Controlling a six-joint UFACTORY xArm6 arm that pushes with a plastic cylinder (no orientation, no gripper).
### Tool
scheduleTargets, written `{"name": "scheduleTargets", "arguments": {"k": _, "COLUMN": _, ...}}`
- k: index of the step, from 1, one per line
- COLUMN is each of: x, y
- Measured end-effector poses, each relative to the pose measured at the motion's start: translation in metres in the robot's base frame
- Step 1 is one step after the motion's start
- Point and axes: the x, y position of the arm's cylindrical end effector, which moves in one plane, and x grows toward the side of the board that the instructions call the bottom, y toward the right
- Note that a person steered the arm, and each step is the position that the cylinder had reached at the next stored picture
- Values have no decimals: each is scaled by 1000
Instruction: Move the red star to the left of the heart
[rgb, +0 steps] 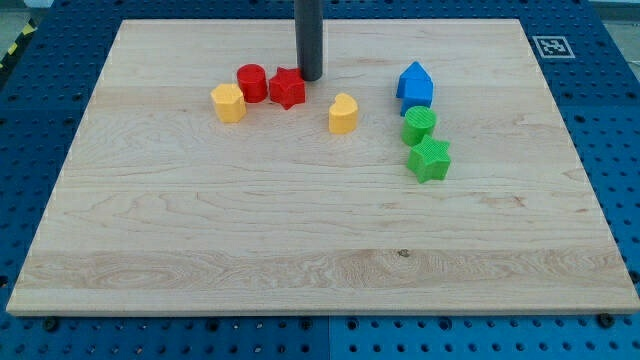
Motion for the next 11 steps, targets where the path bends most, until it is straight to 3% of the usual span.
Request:
{"name": "scheduleTargets", "arguments": {"k": 5, "x": 4, "y": -62}}
{"name": "scheduleTargets", "arguments": {"k": 8, "x": 57, "y": -15}}
{"name": "scheduleTargets", "arguments": {"k": 11, "x": 10, "y": -14}}
